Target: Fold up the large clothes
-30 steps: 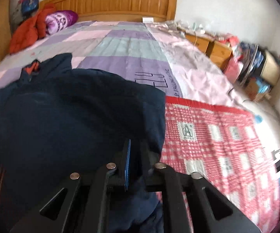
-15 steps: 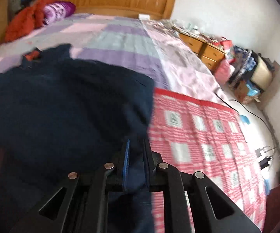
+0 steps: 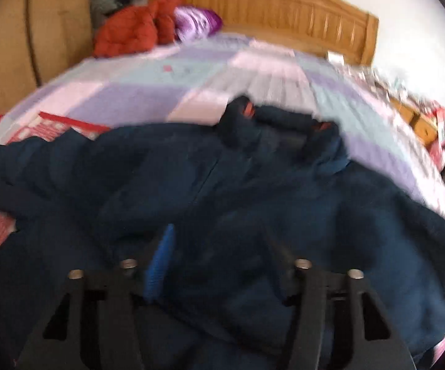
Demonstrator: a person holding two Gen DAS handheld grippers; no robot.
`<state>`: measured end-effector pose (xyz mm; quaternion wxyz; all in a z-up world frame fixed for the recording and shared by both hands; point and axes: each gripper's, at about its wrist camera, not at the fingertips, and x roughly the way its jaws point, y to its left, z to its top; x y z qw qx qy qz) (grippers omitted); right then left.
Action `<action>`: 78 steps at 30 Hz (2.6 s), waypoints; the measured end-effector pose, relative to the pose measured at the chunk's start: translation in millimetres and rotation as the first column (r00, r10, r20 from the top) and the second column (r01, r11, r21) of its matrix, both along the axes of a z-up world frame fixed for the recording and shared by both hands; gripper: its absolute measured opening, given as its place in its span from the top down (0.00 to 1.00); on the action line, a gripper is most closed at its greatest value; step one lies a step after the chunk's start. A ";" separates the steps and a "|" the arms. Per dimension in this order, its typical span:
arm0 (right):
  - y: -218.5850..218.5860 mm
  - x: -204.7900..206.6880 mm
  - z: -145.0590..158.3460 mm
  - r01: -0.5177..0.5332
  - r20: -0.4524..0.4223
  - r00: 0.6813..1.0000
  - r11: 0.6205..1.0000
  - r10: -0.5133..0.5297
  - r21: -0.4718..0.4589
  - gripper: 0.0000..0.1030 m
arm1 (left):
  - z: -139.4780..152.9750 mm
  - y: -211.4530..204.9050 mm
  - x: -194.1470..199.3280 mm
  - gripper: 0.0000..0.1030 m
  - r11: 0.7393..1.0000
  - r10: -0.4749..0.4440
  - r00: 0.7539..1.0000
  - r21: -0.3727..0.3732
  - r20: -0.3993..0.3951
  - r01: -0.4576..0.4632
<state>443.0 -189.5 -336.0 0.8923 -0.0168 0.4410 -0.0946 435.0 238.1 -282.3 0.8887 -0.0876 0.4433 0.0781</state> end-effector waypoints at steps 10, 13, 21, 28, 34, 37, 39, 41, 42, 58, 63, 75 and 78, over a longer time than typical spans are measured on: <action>7.2 -5.4 -16.1 0.017 0.066 0.998 0.998 -0.013 -0.059 0.33 | -46.0 188.1 33.0 0.00 0.897 0.311 0.946 -0.300 -0.089 -0.323; 7.6 -5.0 -17.9 0.021 0.064 0.998 0.997 -0.016 -0.076 0.33 | -66.2 201.9 49.2 0.00 0.843 0.335 0.935 -0.408 -0.112 -0.351; 6.2 -3.9 -18.8 0.021 0.064 0.998 0.998 -0.017 -0.063 0.32 | -67.7 189.9 102.8 0.04 0.820 0.331 0.941 -0.470 -0.076 -0.326; 0.6 -1.3 -21.7 0.021 0.068 0.997 0.999 -0.019 -0.034 0.32 | -58.4 199.6 113.0 0.69 0.793 0.352 0.936 -0.526 -0.014 -0.307; 0.1 -1.5 -22.0 0.021 0.068 0.997 0.999 -0.019 -0.032 0.32 | -29.6 188.5 113.6 0.88 0.848 0.338 0.939 -0.450 0.054 -0.280; 0.8 -1.6 -21.6 0.021 0.068 0.997 0.999 -0.019 -0.035 0.32 | 0.4 176.1 107.9 0.91 0.879 0.296 0.947 -0.424 0.128 -0.217; 0.5 -1.0 -22.3 0.021 0.066 0.998 0.999 -0.019 -0.038 0.32 | 27.3 163.3 103.6 0.91 0.903 0.244 0.952 -0.402 0.184 -0.154; 1.5 -1.1 -21.9 0.020 0.062 0.998 0.999 -0.017 -0.047 0.32 | 58.7 144.9 101.7 0.91 0.926 0.180 0.955 -0.368 0.234 -0.085; 2.1 -0.4 -21.7 0.020 0.058 0.998 0.998 -0.017 -0.052 0.32 | 76.1 133.1 100.4 0.91 0.934 0.146 0.953 -0.353 0.264 -0.046; -32.6 -103.0 66.4 -0.098 0.079 0.992 0.995 0.099 -0.015 0.33 | 240.0 -216.1 72.0 0.92 0.761 -0.486 0.741 -0.192 0.464 0.619; -105.7 -175.0 72.7 0.053 0.073 0.996 0.998 -0.056 0.044 0.33 | 192.2 -349.8 32.5 0.92 0.634 -0.662 0.640 -0.163 0.390 0.756; -241.3 -242.5 77.0 0.242 0.050 0.967 0.961 -0.251 0.138 0.33 | 11.2 -493.8 -67.6 0.92 0.537 -0.836 0.536 -0.027 0.115 0.843; -247.5 -225.6 82.8 0.211 0.066 0.969 0.938 -0.238 0.275 0.31 | 8.9 -490.9 -83.6 0.91 0.522 -0.849 0.515 0.037 0.122 0.852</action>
